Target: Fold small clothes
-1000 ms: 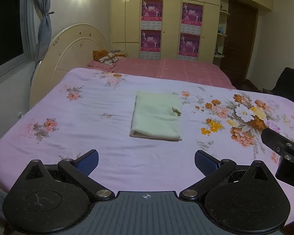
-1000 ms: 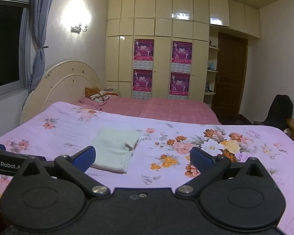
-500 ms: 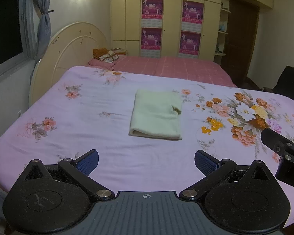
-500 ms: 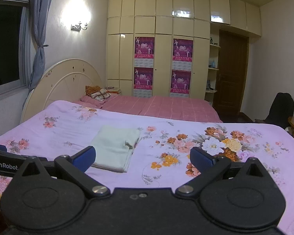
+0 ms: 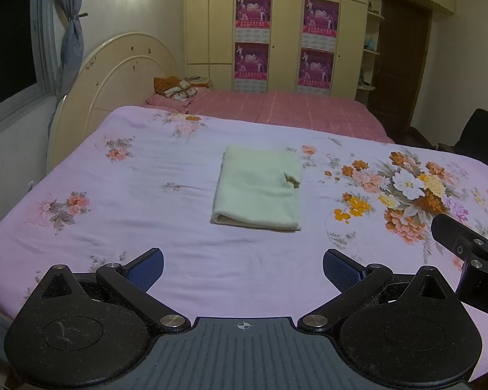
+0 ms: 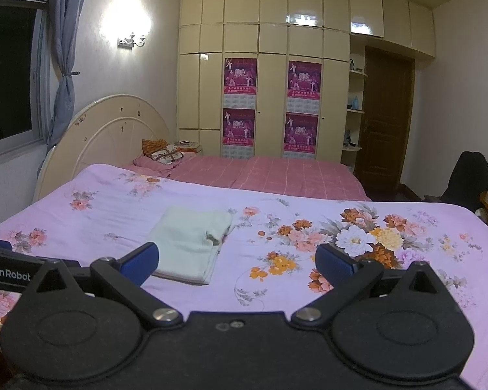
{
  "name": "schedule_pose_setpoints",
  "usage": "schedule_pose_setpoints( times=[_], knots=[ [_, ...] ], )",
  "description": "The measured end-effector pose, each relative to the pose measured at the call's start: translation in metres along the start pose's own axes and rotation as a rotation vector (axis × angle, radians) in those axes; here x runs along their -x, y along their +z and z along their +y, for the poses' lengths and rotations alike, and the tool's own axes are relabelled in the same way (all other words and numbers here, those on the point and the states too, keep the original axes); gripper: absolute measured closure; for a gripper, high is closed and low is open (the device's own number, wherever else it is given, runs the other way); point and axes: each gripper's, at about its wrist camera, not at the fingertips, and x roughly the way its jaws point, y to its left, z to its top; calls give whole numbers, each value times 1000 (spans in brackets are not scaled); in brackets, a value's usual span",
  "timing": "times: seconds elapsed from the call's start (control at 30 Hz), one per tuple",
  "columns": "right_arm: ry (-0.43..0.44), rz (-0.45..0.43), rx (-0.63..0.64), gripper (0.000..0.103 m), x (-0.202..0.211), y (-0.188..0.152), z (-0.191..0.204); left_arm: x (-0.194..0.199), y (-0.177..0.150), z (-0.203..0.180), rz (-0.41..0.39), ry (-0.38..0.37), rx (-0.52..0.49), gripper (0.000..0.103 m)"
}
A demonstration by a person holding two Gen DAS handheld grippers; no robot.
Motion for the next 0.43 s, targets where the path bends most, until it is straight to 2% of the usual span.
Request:
schedule_pose_setpoints(
  times=[0.27,0.43],
  knots=[
    [9,13,3,1,-8,-2,-5,-11,1,0,15,-11,4,0],
    [12,31,7,1,-17,-4,-5,-20,1,-1,-23,7,-27,0]
  ],
)
